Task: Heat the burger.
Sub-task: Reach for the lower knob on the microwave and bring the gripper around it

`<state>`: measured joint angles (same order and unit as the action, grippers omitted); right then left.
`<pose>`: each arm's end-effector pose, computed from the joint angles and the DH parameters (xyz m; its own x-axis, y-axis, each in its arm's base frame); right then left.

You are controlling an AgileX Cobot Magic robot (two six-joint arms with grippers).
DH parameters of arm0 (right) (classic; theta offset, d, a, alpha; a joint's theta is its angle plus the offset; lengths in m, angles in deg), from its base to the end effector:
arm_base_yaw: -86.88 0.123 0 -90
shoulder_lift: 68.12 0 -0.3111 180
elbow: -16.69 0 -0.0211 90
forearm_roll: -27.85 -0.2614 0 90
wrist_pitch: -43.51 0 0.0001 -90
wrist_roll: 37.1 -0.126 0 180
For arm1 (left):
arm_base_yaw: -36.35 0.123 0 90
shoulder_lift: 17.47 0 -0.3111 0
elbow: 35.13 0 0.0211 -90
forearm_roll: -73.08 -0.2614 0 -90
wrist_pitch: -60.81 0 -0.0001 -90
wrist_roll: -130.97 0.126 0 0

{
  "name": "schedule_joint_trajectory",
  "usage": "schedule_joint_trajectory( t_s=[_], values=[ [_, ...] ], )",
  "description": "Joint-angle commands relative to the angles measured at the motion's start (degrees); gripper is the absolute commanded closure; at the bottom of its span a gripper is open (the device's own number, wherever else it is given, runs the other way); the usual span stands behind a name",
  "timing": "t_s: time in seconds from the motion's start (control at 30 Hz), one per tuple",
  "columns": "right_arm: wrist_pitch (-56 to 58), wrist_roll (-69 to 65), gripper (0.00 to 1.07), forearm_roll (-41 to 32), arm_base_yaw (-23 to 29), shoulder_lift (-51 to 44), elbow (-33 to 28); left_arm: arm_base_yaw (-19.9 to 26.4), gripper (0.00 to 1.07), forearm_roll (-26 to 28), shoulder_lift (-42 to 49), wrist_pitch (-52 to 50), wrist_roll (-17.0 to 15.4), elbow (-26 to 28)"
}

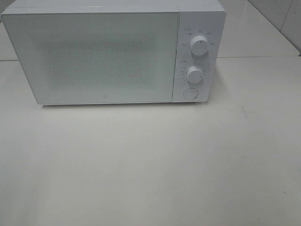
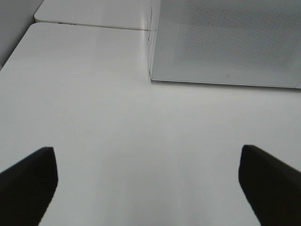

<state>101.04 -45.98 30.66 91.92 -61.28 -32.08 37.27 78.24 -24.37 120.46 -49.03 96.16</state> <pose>0.0111 -0.0043 0.2756 -0.3941 0.0939 -0.9142 0.0007 0.9948 0.1019 0.0088 -0.0096 0.2719 -0.4271 -0.0523 -0.9027 0.0348 0.9966 -0.0742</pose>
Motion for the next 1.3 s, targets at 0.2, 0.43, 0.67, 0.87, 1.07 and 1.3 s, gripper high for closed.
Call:
schedule_joint_trajectory(
  t_s=[0.2, 0.43, 0.67, 0.87, 1.07, 1.3],
  values=[
    [0.0, 0.1, 0.32, -0.2, -0.3, -0.7, -0.2, 0.1, 0.06, 0.3, 1.1, -0.5, 0.0, -0.2],
    [0.0, -0.2, 0.33, -0.1, -0.3, -0.7, -0.2, 0.1, 0.06, 0.3, 1.1, -0.5, 0.0, -0.2],
    [-3.3, -0.2, 0.33, 0.2, -0.3, -0.7, 2.8, 0.1, 0.06, 0.3, 1.1, -0.5, 0.0, -0.2],
    [-8.4, -0.6, 0.33, 1.5, -0.3, 0.6, 2.9, 0.1, 0.06, 0.3, 1.1, -0.5, 0.0, -0.2],
    [-11.6, -0.6, 0.33, 1.5, -0.3, 8.5, 2.9, 0.1, 0.06, 0.3, 1.1, -0.5, 0.0, -0.2],
    [-19.3, -0.6, 0.33, 1.4, -0.3, 17.8, 2.8, 0.1, 0.06, 0.3, 1.1, -0.5, 0.0, -0.2]
  ],
)
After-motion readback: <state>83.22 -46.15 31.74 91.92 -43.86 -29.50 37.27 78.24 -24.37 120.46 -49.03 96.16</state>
